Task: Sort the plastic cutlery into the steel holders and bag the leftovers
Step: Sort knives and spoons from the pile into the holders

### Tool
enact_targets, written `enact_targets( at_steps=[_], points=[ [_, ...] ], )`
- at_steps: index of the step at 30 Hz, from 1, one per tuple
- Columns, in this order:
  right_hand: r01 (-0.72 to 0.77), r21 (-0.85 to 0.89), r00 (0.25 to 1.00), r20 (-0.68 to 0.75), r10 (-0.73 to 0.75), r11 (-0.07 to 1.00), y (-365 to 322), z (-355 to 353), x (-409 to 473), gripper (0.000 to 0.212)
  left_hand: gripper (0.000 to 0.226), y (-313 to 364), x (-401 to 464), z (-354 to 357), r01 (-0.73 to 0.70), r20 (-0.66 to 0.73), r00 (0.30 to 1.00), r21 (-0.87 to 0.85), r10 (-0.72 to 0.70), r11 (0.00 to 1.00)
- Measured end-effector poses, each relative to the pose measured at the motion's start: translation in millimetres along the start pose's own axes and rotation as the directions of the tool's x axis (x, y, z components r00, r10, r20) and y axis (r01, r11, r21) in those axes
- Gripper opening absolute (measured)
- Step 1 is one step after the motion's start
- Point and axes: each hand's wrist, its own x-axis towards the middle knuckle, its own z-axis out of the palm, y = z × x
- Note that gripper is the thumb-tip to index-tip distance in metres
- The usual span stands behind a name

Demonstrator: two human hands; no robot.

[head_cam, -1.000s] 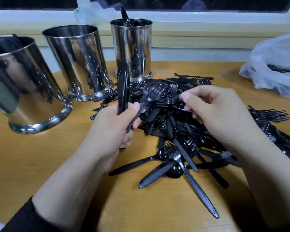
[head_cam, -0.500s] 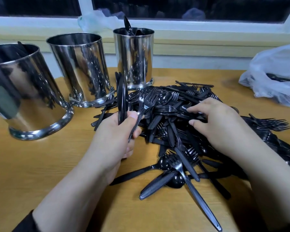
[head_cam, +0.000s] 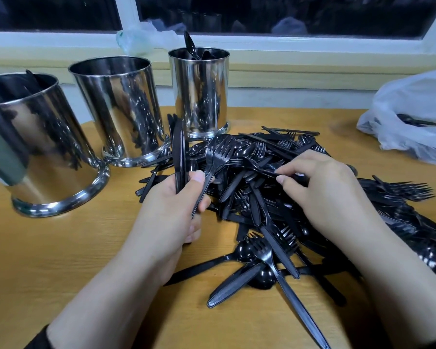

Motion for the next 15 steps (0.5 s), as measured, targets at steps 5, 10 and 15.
enact_targets(
  at_steps=[5, 10, 15],
  points=[
    [-0.072, 0.321, 0.996, -0.032, 0.087, 0.944, -12.4, -6.5, -2.7, 0.01, 0.026, 1.4, -0.9, 2.6, -0.009, -0.006, 1.0, -0.055, 0.009, 0.998],
    [-0.198, 0.622, 0.98, 0.103, 0.172, 0.757, -32.9, -9.1, -6.2, 0.011, 0.023, 1.3, -3.1, 3.4, -0.012, -0.003, 1.0, -0.065, 0.011, 0.998],
    [-0.274, 0.66, 0.96, 0.142, 0.242, 0.699, -40.8, -1.4, -9.3, 0.014, 0.026, 0.8, -4.1, 6.3, -0.02, -0.029, 0.999, -0.063, 0.018, 0.998]
  ],
)
